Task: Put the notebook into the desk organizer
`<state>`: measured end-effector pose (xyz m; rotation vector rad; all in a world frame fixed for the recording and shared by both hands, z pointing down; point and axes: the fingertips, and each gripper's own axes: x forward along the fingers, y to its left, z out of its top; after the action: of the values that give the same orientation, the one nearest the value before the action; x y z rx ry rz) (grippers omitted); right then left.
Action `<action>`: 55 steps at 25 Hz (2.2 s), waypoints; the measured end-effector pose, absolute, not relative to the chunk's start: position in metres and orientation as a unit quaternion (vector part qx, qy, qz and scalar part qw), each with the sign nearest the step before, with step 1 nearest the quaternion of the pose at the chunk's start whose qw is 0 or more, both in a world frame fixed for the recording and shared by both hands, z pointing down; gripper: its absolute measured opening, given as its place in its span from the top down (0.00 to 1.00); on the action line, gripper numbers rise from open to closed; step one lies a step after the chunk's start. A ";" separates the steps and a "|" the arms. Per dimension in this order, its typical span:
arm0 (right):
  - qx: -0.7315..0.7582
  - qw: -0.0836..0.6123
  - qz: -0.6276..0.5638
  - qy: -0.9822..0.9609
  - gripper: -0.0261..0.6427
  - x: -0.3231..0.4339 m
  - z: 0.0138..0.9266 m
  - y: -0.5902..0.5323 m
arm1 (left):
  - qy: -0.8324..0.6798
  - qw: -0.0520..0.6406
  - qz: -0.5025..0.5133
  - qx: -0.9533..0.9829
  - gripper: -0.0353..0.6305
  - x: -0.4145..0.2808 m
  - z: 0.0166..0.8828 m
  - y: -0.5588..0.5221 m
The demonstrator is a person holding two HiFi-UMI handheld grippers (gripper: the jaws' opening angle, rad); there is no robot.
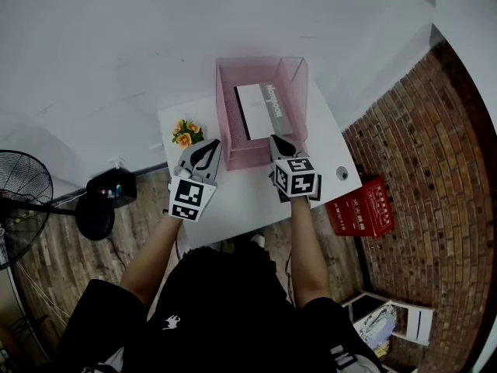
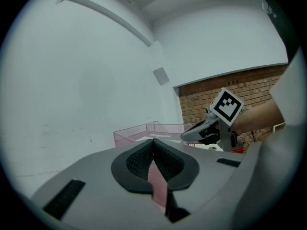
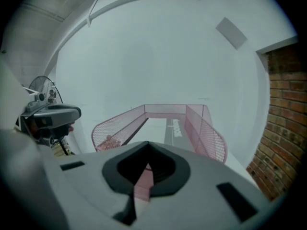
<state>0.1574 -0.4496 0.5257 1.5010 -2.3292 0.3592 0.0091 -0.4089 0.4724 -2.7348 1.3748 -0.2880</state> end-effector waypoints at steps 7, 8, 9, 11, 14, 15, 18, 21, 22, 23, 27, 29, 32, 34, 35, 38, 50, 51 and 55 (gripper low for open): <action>0.541 0.161 0.125 -0.816 0.96 0.160 0.523 -0.442 | 0.436 0.029 -0.085 -0.895 0.94 0.010 0.469 -0.403; 0.545 0.159 0.125 -0.814 0.96 0.161 0.523 -0.440 | 0.432 0.024 -0.082 -0.898 0.94 0.010 0.468 -0.402; 0.550 0.155 0.124 -0.811 0.96 0.162 0.522 -0.438 | 0.427 0.018 -0.078 -0.901 0.94 0.010 0.468 -0.400; 0.561 0.144 0.125 -0.806 0.96 0.166 0.519 -0.434 | 0.418 0.004 -0.066 -0.906 0.94 0.011 0.465 -0.397; 0.573 0.128 0.123 -0.800 0.96 0.170 0.512 -0.424 | 0.412 -0.002 -0.057 -0.910 0.94 0.011 0.462 -0.394; 0.577 0.123 0.122 -0.798 0.96 0.171 0.509 -0.421 | 0.411 -0.001 -0.057 -0.910 0.94 0.010 0.461 -0.393; 0.589 0.105 0.116 -0.793 0.96 0.171 0.499 -0.408 | 0.404 0.008 -0.058 -0.913 0.94 0.009 0.462 -0.390; 0.600 0.085 0.115 -0.787 0.96 0.170 0.489 -0.392 | 0.398 0.027 -0.066 -0.915 0.94 0.010 0.463 -0.381; 0.603 0.079 0.115 -0.785 0.96 0.170 0.485 -0.386 | 0.394 0.030 -0.067 -0.916 0.94 0.011 0.462 -0.377; 0.606 0.073 0.114 -0.783 0.96 0.169 0.482 -0.380 | 0.391 0.032 -0.066 -0.918 0.94 0.011 0.461 -0.373; 0.618 0.054 0.112 -0.776 0.96 0.168 0.469 -0.356 | 0.382 0.028 -0.055 -0.922 0.94 0.014 0.457 -0.362; 0.622 0.045 0.111 -0.774 0.96 0.169 0.466 -0.344 | 0.380 0.020 -0.051 -0.923 0.94 0.015 0.458 -0.357; 0.621 0.039 0.106 -0.775 0.96 0.170 0.461 -0.326 | 0.381 0.008 -0.047 -0.923 0.94 0.017 0.459 -0.346; 0.618 0.037 0.100 -0.779 0.96 0.172 0.456 -0.315 | 0.384 0.005 -0.046 -0.922 0.94 0.018 0.458 -0.336; 0.616 0.034 0.097 -0.781 0.96 0.173 0.453 -0.309 | 0.385 0.006 -0.046 -0.922 0.94 0.019 0.457 -0.331; 0.611 0.020 0.089 -0.786 0.96 0.175 0.444 -0.294 | 0.391 0.005 -0.046 -0.919 0.94 0.020 0.452 -0.317; 0.602 0.017 0.068 -0.795 0.96 0.201 0.440 -0.193 | 0.432 -0.004 -0.056 -0.900 0.94 0.035 0.452 -0.222; 0.599 0.014 0.066 -0.798 0.96 0.203 0.439 -0.184 | 0.433 -0.003 -0.059 -0.899 0.94 0.035 0.452 -0.213; 0.590 -0.002 0.064 -0.805 0.96 0.209 0.434 -0.150 | 0.443 -0.001 -0.059 -0.894 0.94 0.031 0.451 -0.179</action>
<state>0.2093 -0.1502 0.4335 1.8546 -2.5323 0.2025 0.0311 -0.1791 0.4514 -2.8111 1.3934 -0.1862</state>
